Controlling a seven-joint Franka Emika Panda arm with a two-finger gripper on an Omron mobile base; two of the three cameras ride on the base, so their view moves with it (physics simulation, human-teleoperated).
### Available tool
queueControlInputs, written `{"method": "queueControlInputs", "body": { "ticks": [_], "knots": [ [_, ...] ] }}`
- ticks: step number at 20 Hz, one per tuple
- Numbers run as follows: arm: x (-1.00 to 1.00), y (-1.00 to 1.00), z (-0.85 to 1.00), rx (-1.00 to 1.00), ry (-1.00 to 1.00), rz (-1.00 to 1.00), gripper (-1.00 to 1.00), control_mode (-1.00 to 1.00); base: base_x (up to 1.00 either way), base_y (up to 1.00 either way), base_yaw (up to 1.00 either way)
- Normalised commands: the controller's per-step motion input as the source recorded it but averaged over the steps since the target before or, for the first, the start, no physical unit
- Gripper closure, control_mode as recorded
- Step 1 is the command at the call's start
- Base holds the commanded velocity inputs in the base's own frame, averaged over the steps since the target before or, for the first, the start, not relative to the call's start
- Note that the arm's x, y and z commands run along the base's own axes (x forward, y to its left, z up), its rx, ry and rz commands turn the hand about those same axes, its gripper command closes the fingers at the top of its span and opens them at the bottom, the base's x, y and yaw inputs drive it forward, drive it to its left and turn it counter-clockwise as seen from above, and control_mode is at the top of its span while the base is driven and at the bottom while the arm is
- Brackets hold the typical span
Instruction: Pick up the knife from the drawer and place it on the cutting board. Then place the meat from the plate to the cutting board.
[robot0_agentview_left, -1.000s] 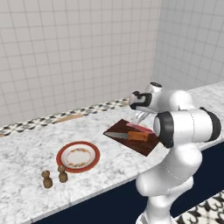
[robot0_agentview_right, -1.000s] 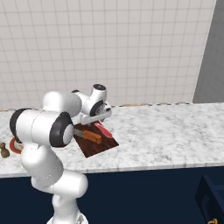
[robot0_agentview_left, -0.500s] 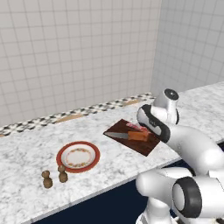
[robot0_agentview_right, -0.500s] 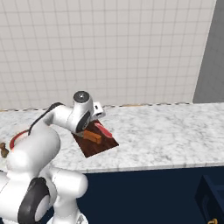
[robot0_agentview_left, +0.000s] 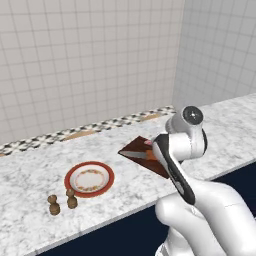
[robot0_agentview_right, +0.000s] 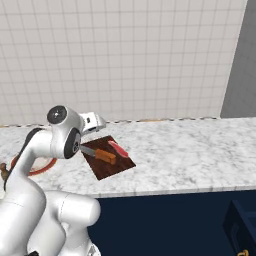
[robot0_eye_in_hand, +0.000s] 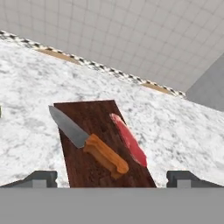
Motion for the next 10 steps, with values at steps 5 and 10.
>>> {"method": "queueControlInputs", "body": {
  "ticks": [5, 10],
  "knots": [
    [-0.43, 0.16, 0.53, -0.03, -0.09, -0.06, -1.00, -1.00, 0.00, 0.00, 0.00],
    [-0.44, 0.12, 0.42, -0.01, -0.10, -0.04, -1.00, -1.00, 0.00, 0.00, 0.00]
  ]
}}
